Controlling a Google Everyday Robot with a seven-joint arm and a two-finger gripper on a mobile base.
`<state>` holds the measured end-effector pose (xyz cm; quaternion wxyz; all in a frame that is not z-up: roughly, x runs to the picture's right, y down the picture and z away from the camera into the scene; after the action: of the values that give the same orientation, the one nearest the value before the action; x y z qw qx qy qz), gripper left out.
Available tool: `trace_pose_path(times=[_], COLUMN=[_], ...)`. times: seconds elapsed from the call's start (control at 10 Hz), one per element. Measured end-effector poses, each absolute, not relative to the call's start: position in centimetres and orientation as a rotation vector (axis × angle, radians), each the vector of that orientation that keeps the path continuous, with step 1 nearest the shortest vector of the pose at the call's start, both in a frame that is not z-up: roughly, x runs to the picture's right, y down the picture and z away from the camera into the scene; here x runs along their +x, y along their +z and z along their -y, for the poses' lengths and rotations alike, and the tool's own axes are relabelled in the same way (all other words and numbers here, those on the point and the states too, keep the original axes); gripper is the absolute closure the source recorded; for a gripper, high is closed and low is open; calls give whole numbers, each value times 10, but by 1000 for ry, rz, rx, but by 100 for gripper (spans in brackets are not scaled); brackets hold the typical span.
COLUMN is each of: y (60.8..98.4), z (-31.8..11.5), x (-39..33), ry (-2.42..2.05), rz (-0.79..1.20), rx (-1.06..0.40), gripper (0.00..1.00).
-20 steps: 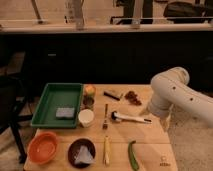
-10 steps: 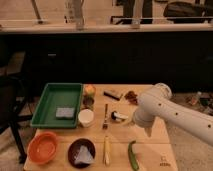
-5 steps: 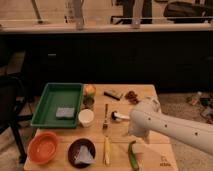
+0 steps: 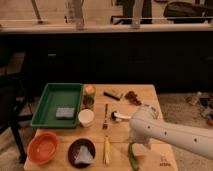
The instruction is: Place pepper in red bowl
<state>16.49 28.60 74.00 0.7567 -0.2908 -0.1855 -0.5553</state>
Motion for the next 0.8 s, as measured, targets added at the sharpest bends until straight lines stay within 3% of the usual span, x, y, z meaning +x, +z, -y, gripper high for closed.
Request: trace_pose_path(times=[0.8], y=[753], z=[-311], x=[142], ry=[-1238], rz=[541], rx=[-643], gripper=[20])
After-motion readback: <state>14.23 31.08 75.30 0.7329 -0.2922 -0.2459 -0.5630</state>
